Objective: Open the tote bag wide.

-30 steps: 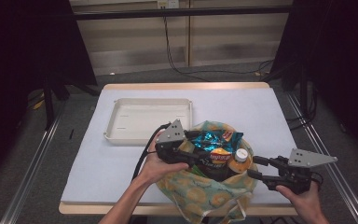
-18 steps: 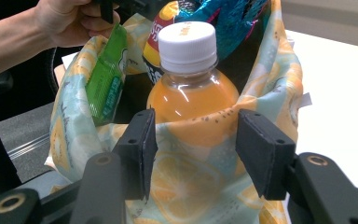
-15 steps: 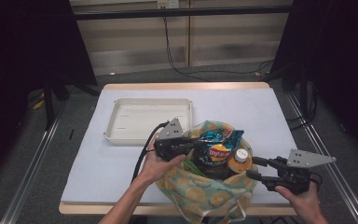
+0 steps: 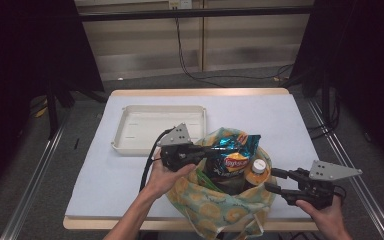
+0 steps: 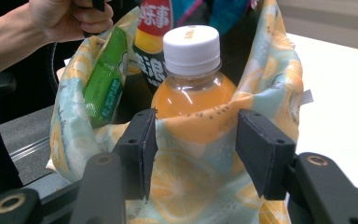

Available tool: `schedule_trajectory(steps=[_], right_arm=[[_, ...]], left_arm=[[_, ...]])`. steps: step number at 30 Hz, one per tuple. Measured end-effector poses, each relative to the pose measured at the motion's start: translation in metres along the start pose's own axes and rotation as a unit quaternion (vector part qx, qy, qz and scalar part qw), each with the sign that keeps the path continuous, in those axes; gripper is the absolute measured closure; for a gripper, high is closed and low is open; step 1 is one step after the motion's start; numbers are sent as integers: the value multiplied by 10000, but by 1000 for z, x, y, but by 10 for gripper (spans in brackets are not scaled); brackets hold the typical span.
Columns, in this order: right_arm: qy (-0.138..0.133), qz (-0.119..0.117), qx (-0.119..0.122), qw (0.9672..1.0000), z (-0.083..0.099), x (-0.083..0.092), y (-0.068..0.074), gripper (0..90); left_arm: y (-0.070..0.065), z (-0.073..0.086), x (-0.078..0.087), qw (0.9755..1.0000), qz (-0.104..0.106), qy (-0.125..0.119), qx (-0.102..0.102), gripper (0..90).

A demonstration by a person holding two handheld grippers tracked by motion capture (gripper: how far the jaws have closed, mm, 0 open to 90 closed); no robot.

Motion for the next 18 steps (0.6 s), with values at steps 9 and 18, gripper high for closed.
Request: schedule_trajectory(steps=[9, 18], right_arm=[[-14, 12, -11, 10000, 0, 0, 0, 475], [-31, 101, 3, 9999, -2, 2, -2, 457]], left_arm=[[-5, -14, 11, 9996, 47, -266, -12, 892], [-9, -35, 24, 9989, 128, -439, -85, 891]])
Point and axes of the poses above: each handheld gripper's, and its own axes: x roughly backward along the jaws, z roughly out of its underside, y roughly to its left, the point moved 2 cm from there along -x, roughly forward along the jaws, and after that the axes turned 9 degrees about z, right-handed, at the moved point
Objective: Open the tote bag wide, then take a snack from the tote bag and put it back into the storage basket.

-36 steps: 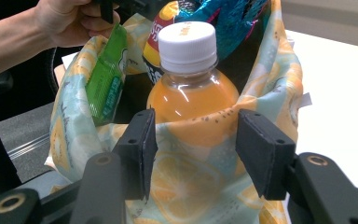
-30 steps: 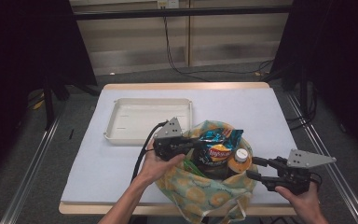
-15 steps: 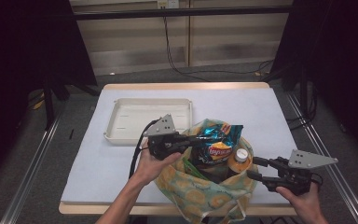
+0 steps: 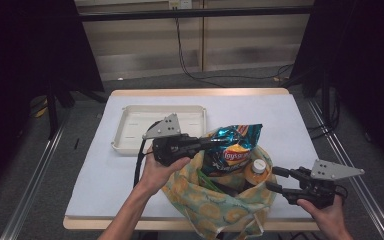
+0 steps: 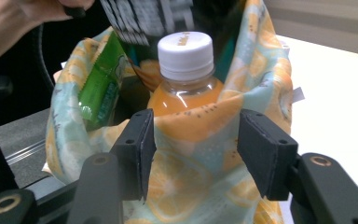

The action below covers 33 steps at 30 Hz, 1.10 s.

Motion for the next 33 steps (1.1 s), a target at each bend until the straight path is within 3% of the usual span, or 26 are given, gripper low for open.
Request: schedule_trajectory(steps=[8, 12, 30, 33], right_arm=[[-52, -56, -71, 9999, -2, -3, -2, 445], [-111, -28, -80, 9999, -5, -4, -3, 443], [-121, -65, -67, 9999, -2, -4, -3, 438], [-117, -64, -65, 9999, -3, -4, -2, 438]], left_arm=[[7, -17, 11, 9999, 30, -111, -33, 890], [8, -25, 14, 9995, 33, -318, -7, 890], [2, -53, 24, 9994, -25, -298, -145, 890], [2, -61, 27, 9991, -27, -396, -153, 889]])
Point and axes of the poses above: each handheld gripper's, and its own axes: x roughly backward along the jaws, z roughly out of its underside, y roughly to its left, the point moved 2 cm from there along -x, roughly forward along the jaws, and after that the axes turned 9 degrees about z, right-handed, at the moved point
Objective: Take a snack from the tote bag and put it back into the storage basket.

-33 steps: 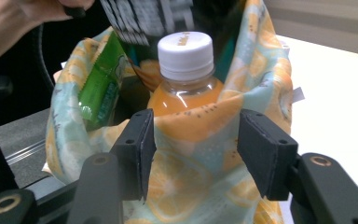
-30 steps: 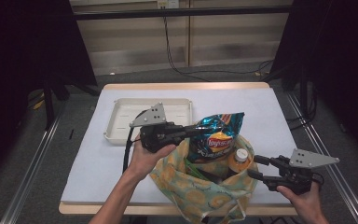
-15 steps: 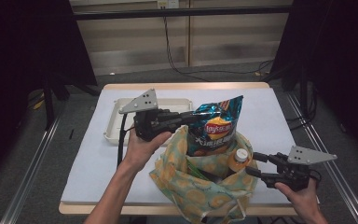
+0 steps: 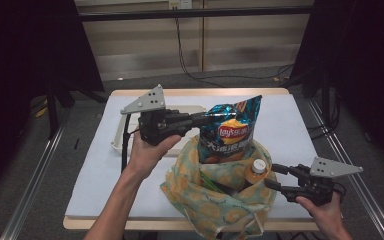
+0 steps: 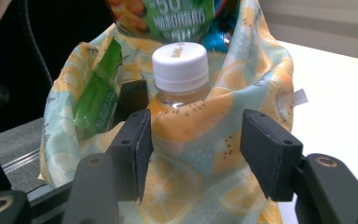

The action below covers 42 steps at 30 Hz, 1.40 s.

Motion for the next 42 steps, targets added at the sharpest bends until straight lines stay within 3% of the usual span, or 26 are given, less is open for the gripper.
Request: schedule_trajectory(steps=[6, 13, 16, 20, 35, 42], right_arm=[[0, 46, -7, 10000, 1, 1, -1, 438], [-30, 36, 0, 10000, 0, 2, -1, 436], [-18, 60, -11, 10000, 0, 3, -2, 435], [-35, 55, 0, 10000, 0, 3, -3, 435], [-43, 68, -37, 10000, 1, 4, -3, 430], [-85, 74, -31, 9999, -1, 5, -3, 427]], left_arm=[[-2, -16, 5, 9999, -62, 51, -146, 889], [0, -37, 18, 9992, -108, -317, -229, 890], [0, -45, 22, 9990, -226, -240, -313, 890], [7, -49, 33, 9985, -320, -347, -263, 890], [36, -36, 81, 9943, -993, -373, -38, 889], [49, -15, 99, 9919, -1224, -338, 82, 889]])
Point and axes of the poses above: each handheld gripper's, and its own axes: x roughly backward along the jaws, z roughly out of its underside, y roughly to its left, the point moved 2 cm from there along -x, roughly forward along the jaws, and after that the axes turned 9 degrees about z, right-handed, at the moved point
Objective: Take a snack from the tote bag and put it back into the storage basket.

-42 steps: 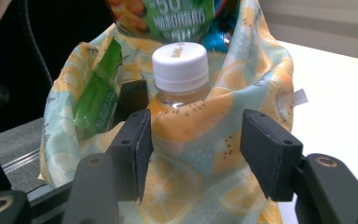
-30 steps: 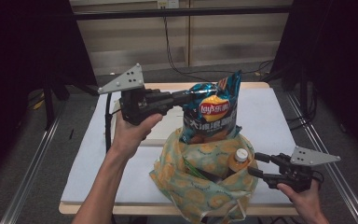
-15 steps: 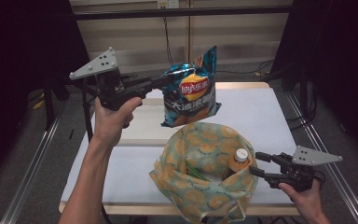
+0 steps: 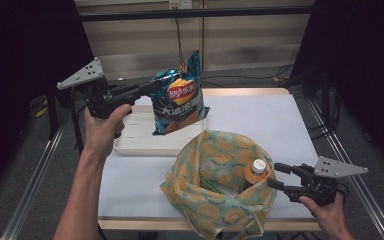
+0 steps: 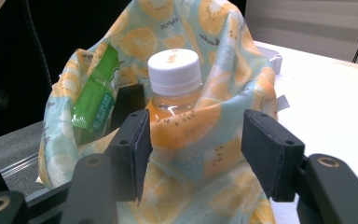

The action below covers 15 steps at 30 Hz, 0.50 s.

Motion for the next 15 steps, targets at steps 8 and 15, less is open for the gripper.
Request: schedule_trajectory(steps=[8, 15], right_arm=[[4, -10, -19, 10000, 2, 0, 1, 427], [49, -2, -45, 10000, 5, 1, 0, 426]], left_arm=[[23, 20, 14, 9993, -302, 57, 230, 889], [44, 32, 22, 9982, -492, 165, 310, 888]])
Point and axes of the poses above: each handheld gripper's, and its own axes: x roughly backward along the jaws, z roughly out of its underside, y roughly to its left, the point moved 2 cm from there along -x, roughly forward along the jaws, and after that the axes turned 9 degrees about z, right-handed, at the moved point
